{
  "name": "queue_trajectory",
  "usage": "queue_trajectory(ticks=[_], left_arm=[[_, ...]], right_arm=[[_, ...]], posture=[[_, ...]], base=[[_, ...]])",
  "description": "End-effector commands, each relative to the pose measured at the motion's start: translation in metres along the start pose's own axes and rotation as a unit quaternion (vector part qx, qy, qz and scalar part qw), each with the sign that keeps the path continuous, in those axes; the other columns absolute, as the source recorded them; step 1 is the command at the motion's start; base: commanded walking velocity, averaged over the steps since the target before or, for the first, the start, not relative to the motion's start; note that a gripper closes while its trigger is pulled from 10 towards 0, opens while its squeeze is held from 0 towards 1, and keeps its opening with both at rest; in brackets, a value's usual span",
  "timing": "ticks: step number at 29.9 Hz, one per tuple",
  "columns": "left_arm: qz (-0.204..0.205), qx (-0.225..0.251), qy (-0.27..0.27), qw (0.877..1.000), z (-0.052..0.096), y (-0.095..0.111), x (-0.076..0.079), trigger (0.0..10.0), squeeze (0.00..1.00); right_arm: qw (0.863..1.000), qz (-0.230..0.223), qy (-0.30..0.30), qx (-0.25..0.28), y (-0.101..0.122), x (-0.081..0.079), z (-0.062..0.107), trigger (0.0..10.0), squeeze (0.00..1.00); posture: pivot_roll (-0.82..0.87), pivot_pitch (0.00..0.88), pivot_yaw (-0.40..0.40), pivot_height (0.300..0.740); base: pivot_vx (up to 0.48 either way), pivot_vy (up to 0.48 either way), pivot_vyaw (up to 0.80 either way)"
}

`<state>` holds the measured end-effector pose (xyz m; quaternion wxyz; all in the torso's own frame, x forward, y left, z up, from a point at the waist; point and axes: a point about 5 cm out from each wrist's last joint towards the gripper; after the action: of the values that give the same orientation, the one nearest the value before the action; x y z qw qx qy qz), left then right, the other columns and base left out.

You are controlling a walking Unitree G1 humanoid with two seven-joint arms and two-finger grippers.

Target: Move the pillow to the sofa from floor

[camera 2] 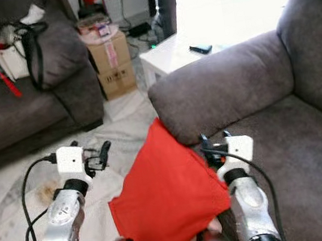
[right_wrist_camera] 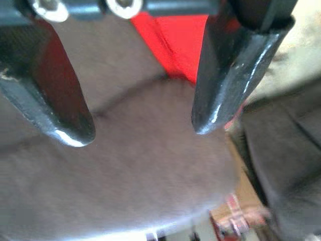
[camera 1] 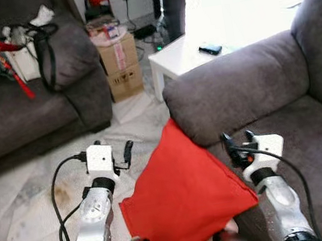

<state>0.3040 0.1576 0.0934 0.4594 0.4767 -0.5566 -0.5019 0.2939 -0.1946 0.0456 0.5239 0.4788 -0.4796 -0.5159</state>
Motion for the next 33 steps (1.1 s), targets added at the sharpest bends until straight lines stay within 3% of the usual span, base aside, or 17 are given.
queue_trajectory(ticks=[1,7,14,20,28,31,33], left_arm=[[0.005,-0.02,0.006,1.0,0.004,-0.008,-0.004,10.0,0.0],[-0.002,-0.056,0.017,0.998,0.014,-0.025,-0.013,10.0,0.0],[-0.004,-0.141,0.058,0.988,0.056,-0.066,-0.033,10.0,0.0],[0.0,-0.174,0.074,0.982,0.074,-0.082,-0.036,10.0,0.0],[0.002,-0.159,0.08,0.984,0.07,-0.078,-0.035,10.0,0.0],[0.006,-0.156,0.075,0.985,0.065,-0.076,-0.032,10.0,0.0],[0.008,-0.156,0.071,0.985,0.063,-0.076,-0.031,10.0,0.0]], right_arm=[[0.998,0.0,-0.021,-0.055,-0.018,0.007,0.006,10.0,0.0],[0.994,0.002,-0.039,-0.106,-0.036,0.014,0.012,10.0,0.0],[0.988,-0.027,-0.05,-0.142,-0.049,0.01,0.015,10.0,0.0],[0.987,-0.042,-0.044,-0.148,-0.051,0.006,0.014,10.0,0.0],[0.991,-0.053,-0.029,-0.115,-0.045,0.002,0.01,10.0,0.0],[0.985,-0.028,-0.038,-0.165,-0.055,0.004,0.014,10.0,0.0],[0.983,-0.039,-0.04,-0.176,-0.058,0.004,0.016,10.0,0.0]], posture=[[-0.06,0.111,0.012,0.636],[-0.06,0.113,0.012,0.636],[-0.05,0.126,0.009,0.636],[-0.05,0.133,0.002,0.636],[-0.05,0.138,-0.001,0.636],[-0.06,0.139,0.0,0.636],[-0.05,0.141,0.001,0.636]], base=[[0.0,0.0,0.0],[0.0,0.0,0.0],[0.0,0.0,0.0],[0.0,0.0,0.0],[0.0,0.0,0.0],[0.0,0.0,0.0],[0.0,0.0,0.0]])
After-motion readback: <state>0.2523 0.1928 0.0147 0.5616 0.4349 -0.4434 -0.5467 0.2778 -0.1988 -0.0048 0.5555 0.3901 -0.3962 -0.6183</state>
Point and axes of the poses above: a point about 5 cm out from each wrist's last joint towards the gripper, its own z axis pointing back from the gripper into the wrist, its own y axis along the axis of the wrist's last joint, x = y × z, and after that the axes turned 8 degrees about z, right-handed
